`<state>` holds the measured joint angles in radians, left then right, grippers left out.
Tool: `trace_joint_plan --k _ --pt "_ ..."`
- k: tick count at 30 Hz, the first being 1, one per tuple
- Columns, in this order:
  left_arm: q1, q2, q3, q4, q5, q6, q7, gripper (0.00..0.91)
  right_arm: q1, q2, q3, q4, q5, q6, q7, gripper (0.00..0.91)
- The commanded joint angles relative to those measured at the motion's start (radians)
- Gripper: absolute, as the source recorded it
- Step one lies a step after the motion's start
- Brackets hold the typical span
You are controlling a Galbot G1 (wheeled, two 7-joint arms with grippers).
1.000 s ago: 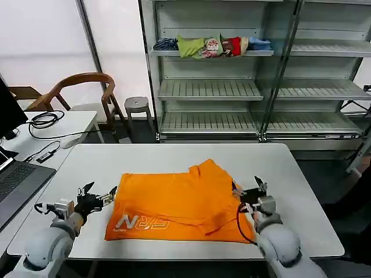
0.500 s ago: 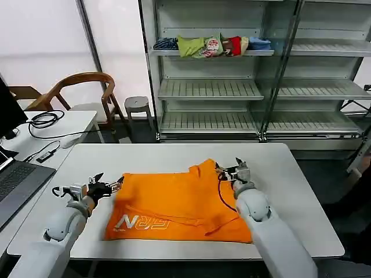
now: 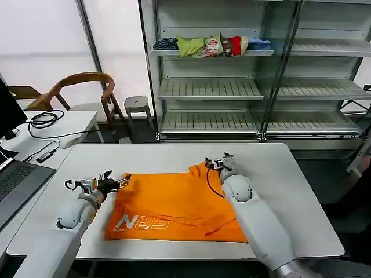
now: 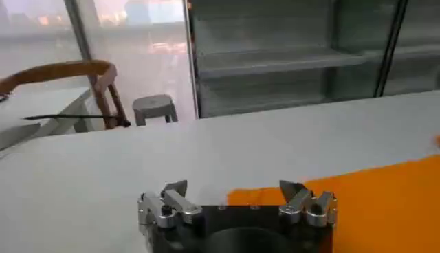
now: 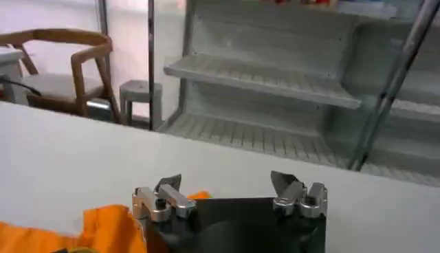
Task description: Fold and organize the clothes.
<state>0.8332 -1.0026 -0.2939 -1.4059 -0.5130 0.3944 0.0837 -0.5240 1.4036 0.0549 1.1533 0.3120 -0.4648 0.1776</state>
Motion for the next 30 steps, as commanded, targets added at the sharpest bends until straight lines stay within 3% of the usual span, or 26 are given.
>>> trace_joint_plan --k 1,23,24,25,26,30 --pt "-0.032 -0.004 0.026 0.047 0.012 -0.005 0.014 0.907 0.038 0.049 -0.005 -0.115 -0.017 0.012 -0.006 0.907" --pt "-0.038 -0.025 0.025 0.087 0.028 -0.01 0.013 0.907 0.037 0.068 0.029 -0.134 0.008 0.027 -0.007 0.907" --pt "-0.038 -0.025 0.025 0.088 0.028 -0.009 0.014 0.856 0.037 0.068 0.028 -0.133 0.012 0.026 -0.006 0.907" --pt "-0.037 -0.024 0.027 0.087 0.029 -0.005 0.014 0.302 0.036 0.066 0.027 -0.131 0.018 0.023 -0.007 0.736" --pt "-0.036 -0.023 0.026 0.086 0.029 -0.005 0.018 0.02 0.035 0.066 0.027 -0.13 0.025 0.021 -0.007 0.02" --pt "-0.035 -0.024 0.025 0.089 0.029 -0.006 0.024 0.01 0.036 0.066 0.03 -0.132 0.044 0.011 -0.009 0.0"
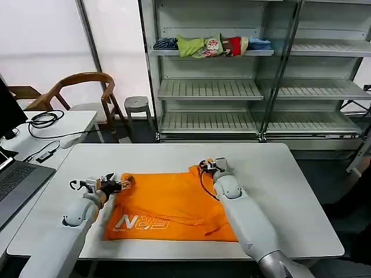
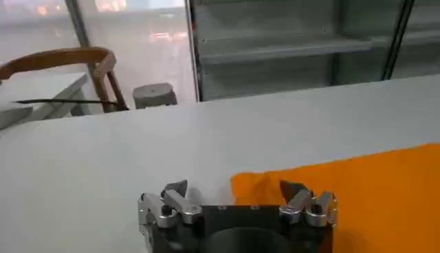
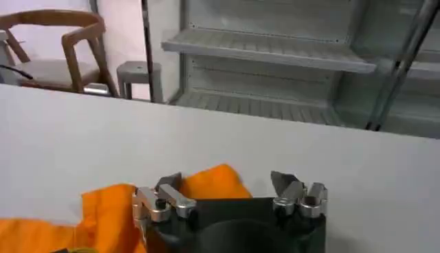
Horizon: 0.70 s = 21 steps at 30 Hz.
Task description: Fold and organize the clothes.
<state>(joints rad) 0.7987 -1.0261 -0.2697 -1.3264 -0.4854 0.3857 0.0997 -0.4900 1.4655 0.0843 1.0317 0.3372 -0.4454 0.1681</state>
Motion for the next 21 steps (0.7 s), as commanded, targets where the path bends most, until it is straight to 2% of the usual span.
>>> trace_joint_plan --k 1,11,21 --pt "0.001 0.0 0.001 0.008 0.001 0.002 0.011 0.01 0.002 0.004 0.0 -0.01 0.022 -0.011 -0.001 0.0" --pt "0.008 -0.004 -0.002 0.004 -0.002 0.003 0.022 0.01 -0.004 0.005 -0.005 0.006 0.042 -0.03 -0.004 0.0" --pt "0.014 -0.006 -0.005 -0.001 -0.002 -0.007 0.037 0.02 -0.013 0.001 -0.008 0.016 0.022 -0.005 -0.017 0.0"
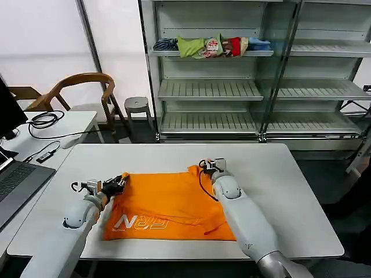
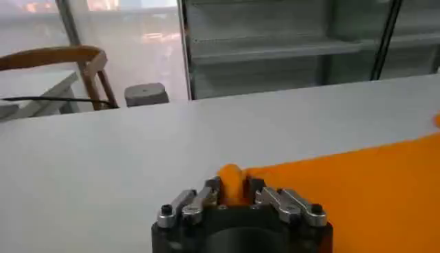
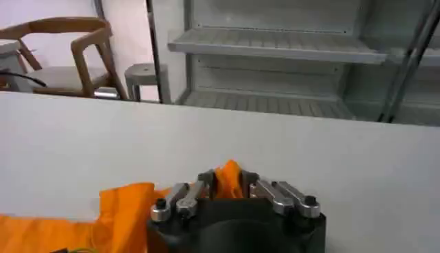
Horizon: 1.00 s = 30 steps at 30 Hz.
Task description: Fold and organize the clothes.
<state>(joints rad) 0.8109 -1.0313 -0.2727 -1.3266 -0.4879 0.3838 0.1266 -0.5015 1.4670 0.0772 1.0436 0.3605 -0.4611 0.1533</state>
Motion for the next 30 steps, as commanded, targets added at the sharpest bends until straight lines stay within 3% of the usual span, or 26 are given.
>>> trace_joint_plan --k 1,14,30 --pt "0.002 -0.001 -0.003 -0.001 -0.001 -0.01 0.011 0.02 -0.003 -0.001 -0.002 0.006 -0.007 0.017 -0.004 0.0" --pt "0.05 0.004 -0.054 -0.099 -0.042 -0.023 0.014 0.02 -0.076 -0.096 -0.009 0.239 0.016 0.023 0.014 0.0" --pt "0.282 0.02 -0.184 -0.277 -0.064 -0.047 0.019 0.02 -0.346 -0.208 0.046 0.633 0.053 0.004 0.012 0.0"
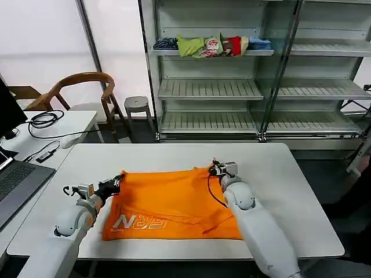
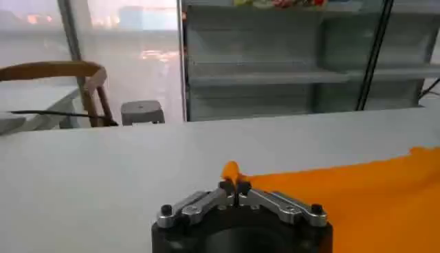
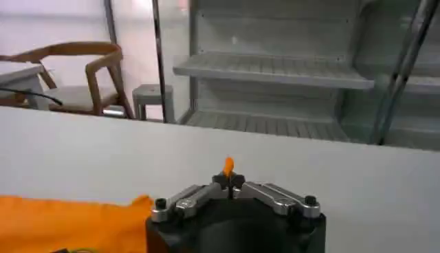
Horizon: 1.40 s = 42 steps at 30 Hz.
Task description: Fold and organize the clothes.
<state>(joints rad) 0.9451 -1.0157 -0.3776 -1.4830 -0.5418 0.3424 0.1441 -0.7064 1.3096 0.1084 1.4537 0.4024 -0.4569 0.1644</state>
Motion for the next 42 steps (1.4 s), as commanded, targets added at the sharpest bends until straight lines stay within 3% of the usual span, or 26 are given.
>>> trace_joint_plan --k 1,23,42 --pt "0.153 0.003 -0.082 -0.126 -0.011 -0.005 0.001 0.02 -0.15 -0.054 0.017 0.235 0.009 0.0 0.0 0.0" --pt "0.309 -0.022 -0.155 -0.287 -0.01 -0.022 -0.001 0.03 -0.44 -0.112 0.091 0.492 -0.031 0.001 0.008 0.0" --pt "0.376 -0.014 -0.161 -0.314 0.023 -0.024 0.0 0.02 -0.466 -0.118 0.113 0.486 -0.053 0.016 0.008 0.0"
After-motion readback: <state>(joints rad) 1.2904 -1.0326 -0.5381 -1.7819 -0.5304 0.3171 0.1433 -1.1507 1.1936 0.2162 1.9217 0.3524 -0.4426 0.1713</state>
